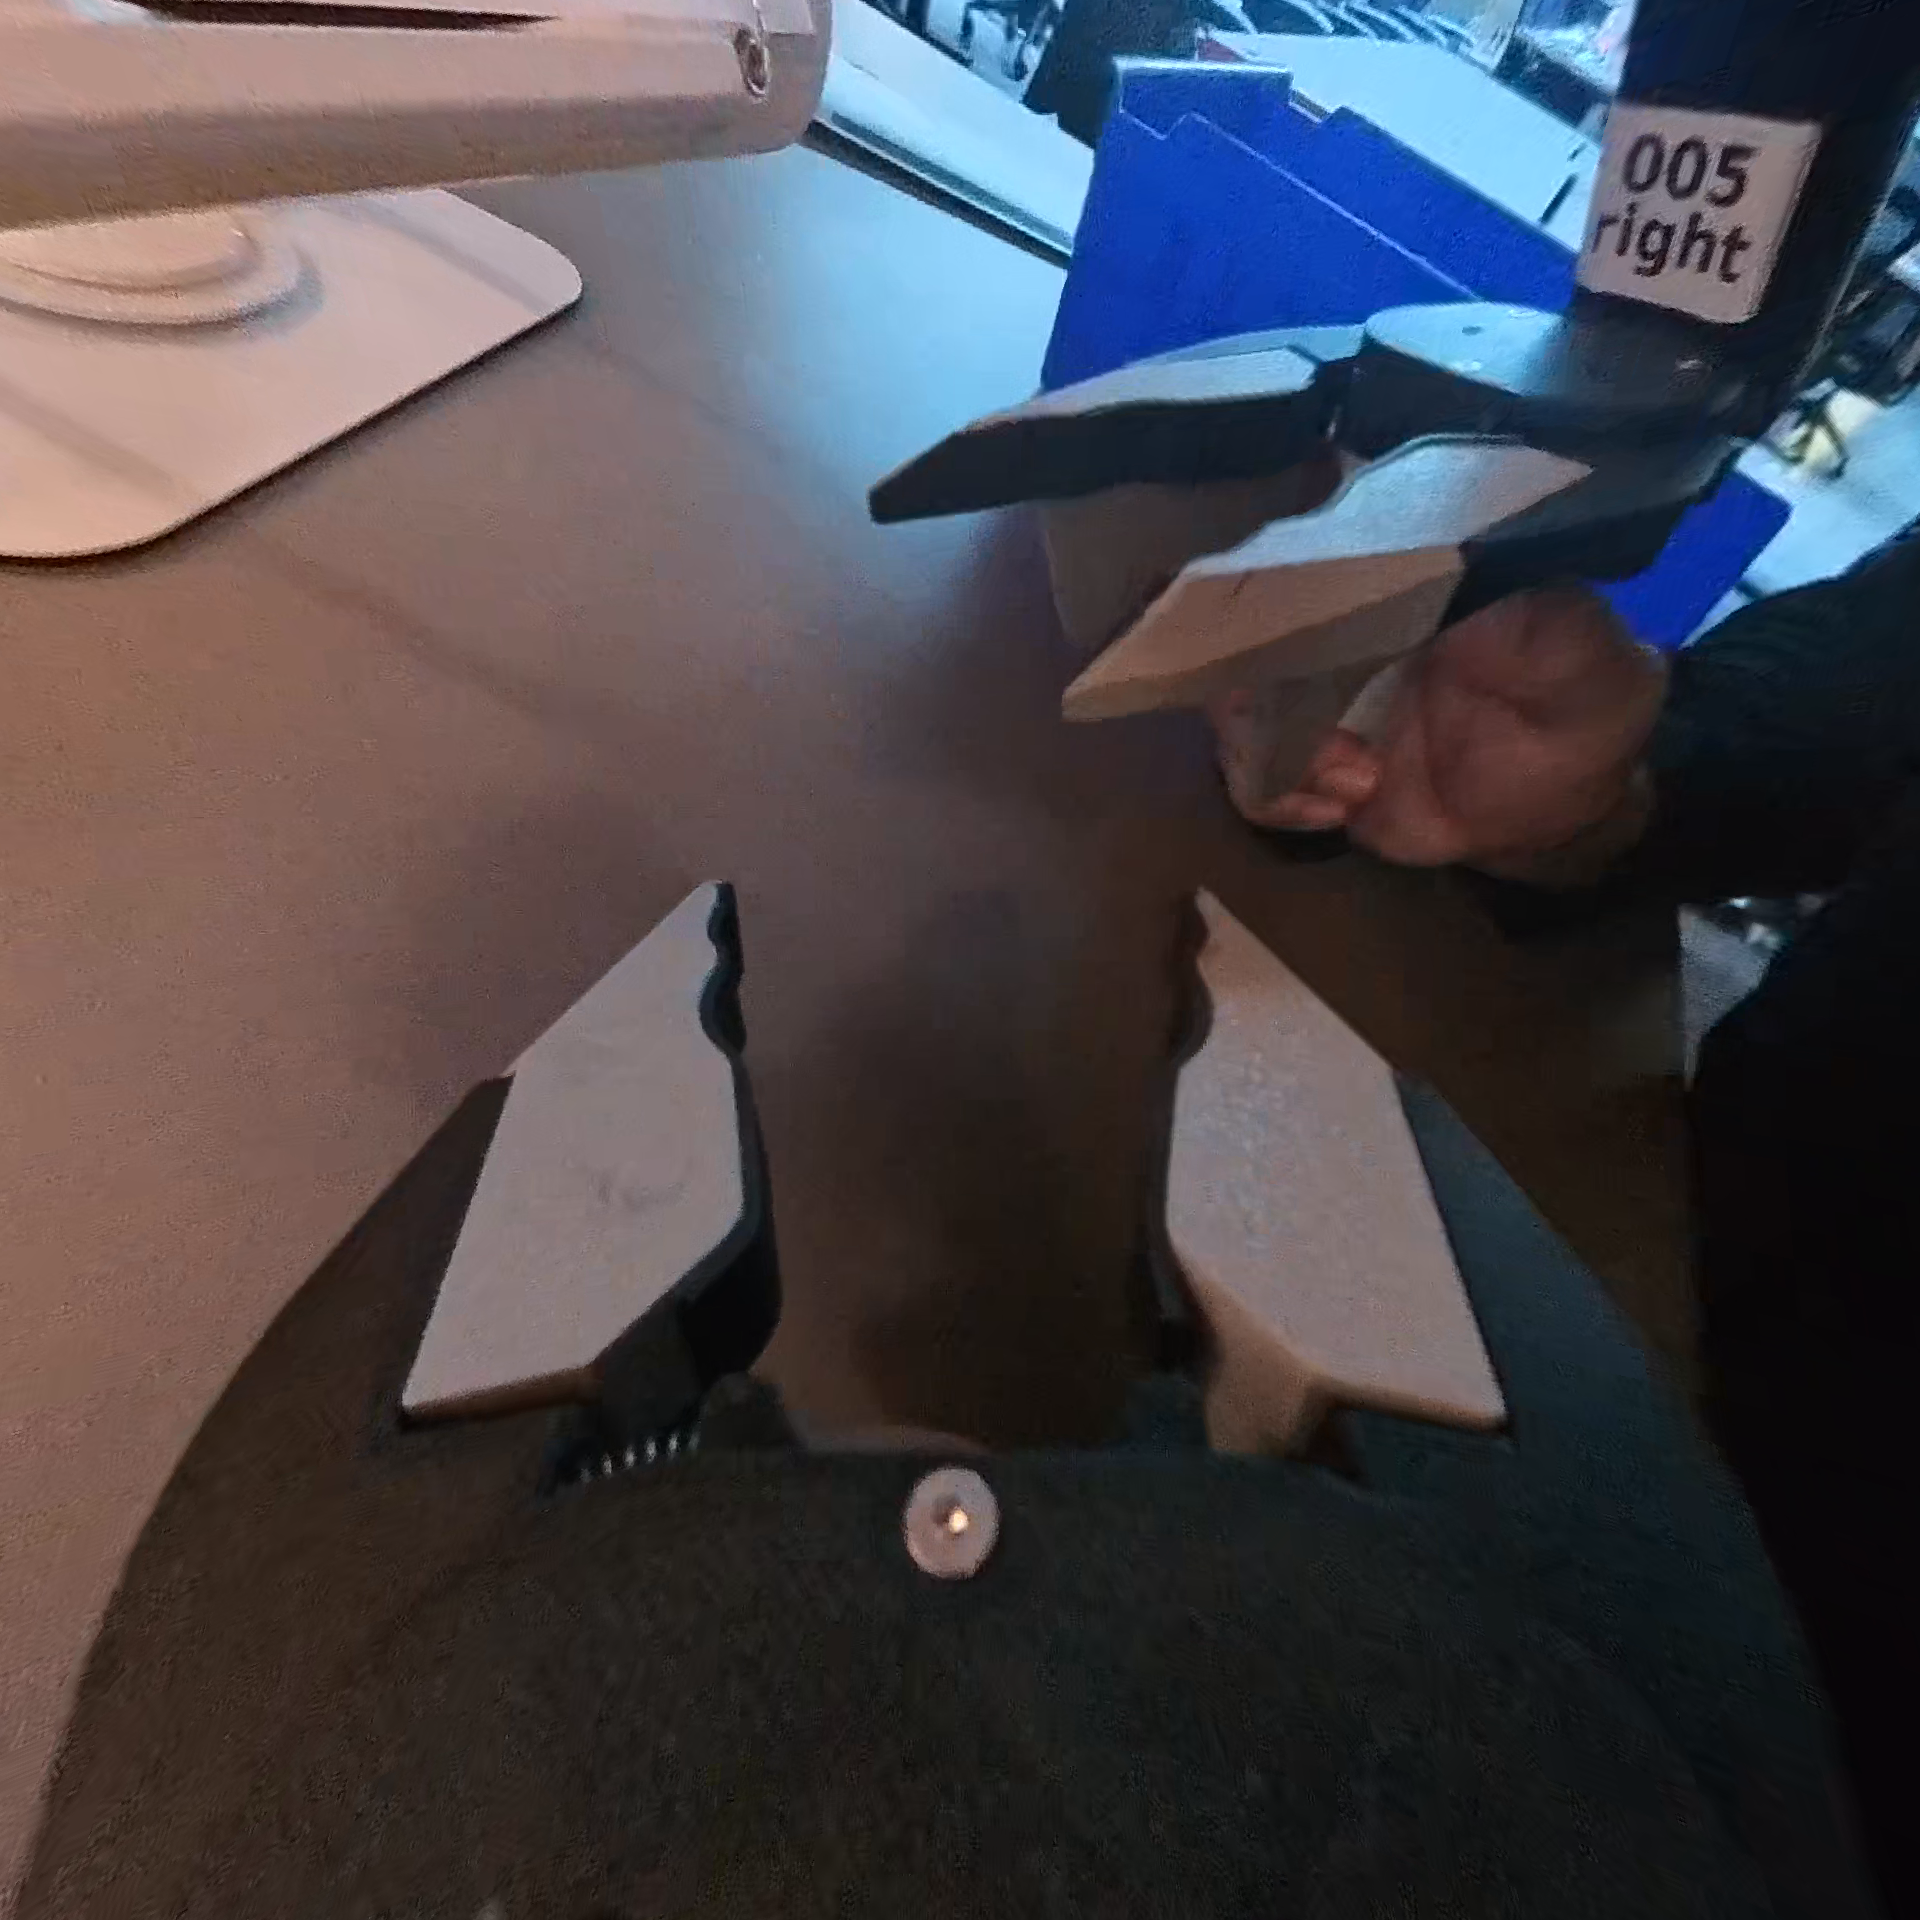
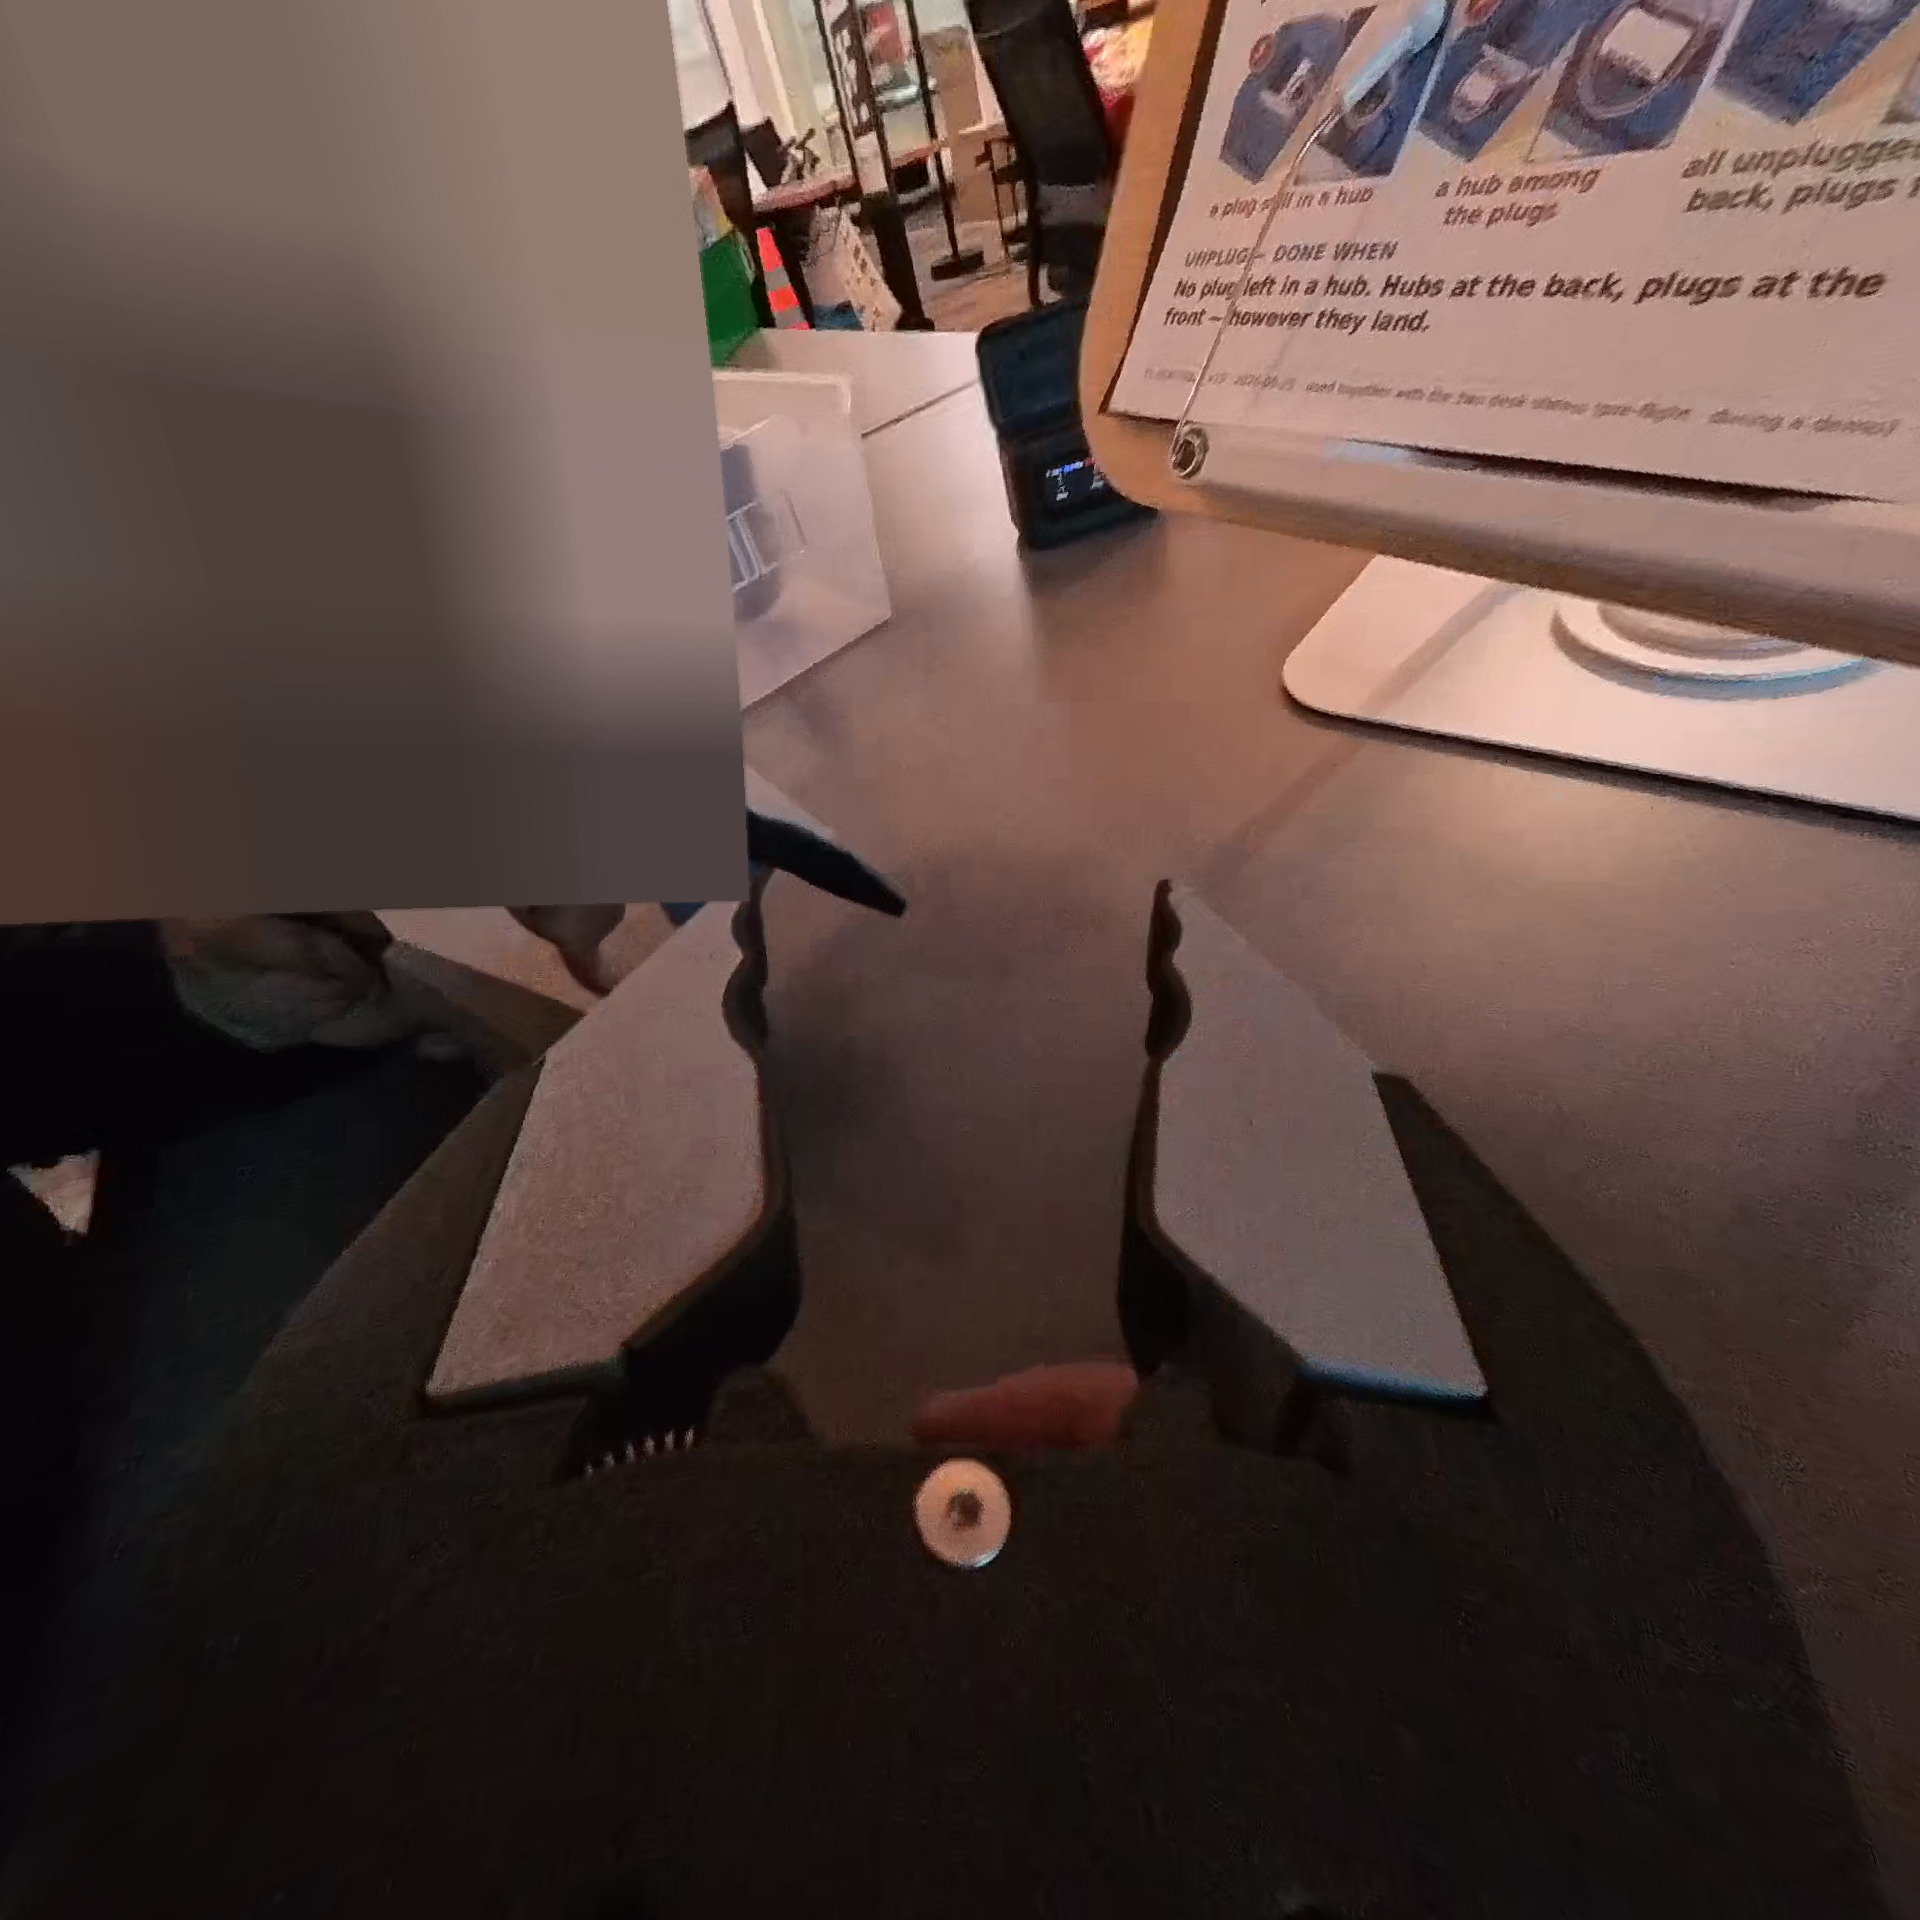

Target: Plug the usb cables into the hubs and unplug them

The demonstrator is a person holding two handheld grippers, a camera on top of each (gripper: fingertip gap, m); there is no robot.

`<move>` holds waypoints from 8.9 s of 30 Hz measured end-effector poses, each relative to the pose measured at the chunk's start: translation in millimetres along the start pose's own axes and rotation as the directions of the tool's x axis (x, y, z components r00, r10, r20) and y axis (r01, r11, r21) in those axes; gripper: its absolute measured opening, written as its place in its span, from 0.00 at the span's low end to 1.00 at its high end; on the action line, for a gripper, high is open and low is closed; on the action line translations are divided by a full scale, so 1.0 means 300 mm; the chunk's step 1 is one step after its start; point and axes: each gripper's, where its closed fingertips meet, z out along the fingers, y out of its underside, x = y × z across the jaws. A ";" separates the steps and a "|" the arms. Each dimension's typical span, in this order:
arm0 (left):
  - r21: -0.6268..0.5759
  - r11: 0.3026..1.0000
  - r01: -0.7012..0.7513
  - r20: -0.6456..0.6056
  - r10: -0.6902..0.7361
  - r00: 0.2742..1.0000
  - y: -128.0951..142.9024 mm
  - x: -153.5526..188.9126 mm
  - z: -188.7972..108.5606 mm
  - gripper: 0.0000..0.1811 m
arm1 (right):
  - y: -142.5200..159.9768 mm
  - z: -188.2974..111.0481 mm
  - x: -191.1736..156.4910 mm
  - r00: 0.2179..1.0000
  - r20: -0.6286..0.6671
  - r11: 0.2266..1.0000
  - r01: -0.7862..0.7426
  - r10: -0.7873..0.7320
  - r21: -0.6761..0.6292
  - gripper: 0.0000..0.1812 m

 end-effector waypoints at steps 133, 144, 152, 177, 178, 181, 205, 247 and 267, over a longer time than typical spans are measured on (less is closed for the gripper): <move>-0.496 0.838 -0.226 0.343 0.428 0.836 -0.066 -0.030 -0.117 0.03 | -0.054 -0.252 0.190 0.940 -0.339 0.992 0.069 -0.029 0.107 0.25; -0.297 0.937 -0.185 0.382 0.294 0.876 -0.016 -0.133 -0.008 0.23 | 0.064 -0.159 0.106 0.993 -0.115 0.994 0.025 -0.037 -0.108 0.25; -0.178 0.950 -0.258 0.269 0.299 0.916 -0.002 -0.048 0.071 0.27 | 0.203 -0.125 0.163 0.993 -0.088 0.924 0.043 -0.083 -0.380 0.26; 0.064 0.986 -0.151 0.247 0.131 0.960 -0.137 -0.096 -0.049 0.28 | 0.027 -0.224 0.175 0.777 -0.230 0.806 0.530 -0.586 -0.263 0.10; 0.074 0.985 -0.154 0.233 0.134 0.963 -0.142 -0.089 -0.053 0.28 | 0.015 -0.232 0.168 0.747 -0.244 0.784 0.566 -0.619 -0.256 0.10; 0.102 0.986 -0.132 0.105 0.121 0.987 -0.146 -0.031 -0.044 0.31 | -0.016 -0.242 0.116 0.688 -0.257 0.734 0.645 -0.679 -0.212 0.10; 0.208 0.698 -0.686 -0.013 0.703 0.711 -0.126 0.228 -0.152 0.08 | 0.033 -0.240 -0.132 0.751 0.091 0.754 0.656 -0.655 0.012 0.22; 0.032 0.656 -0.754 0.140 0.744 0.654 0.088 0.213 -0.131 0.10 | 0.179 -0.138 -0.225 0.569 0.178 0.568 0.821 -0.803 -0.066 0.09; 0.206 0.679 -0.705 0.054 0.711 0.701 0.066 0.294 -0.184 0.09 | 0.143 -0.199 -0.341 0.586 0.305 0.649 0.741 -0.751 0.172 0.08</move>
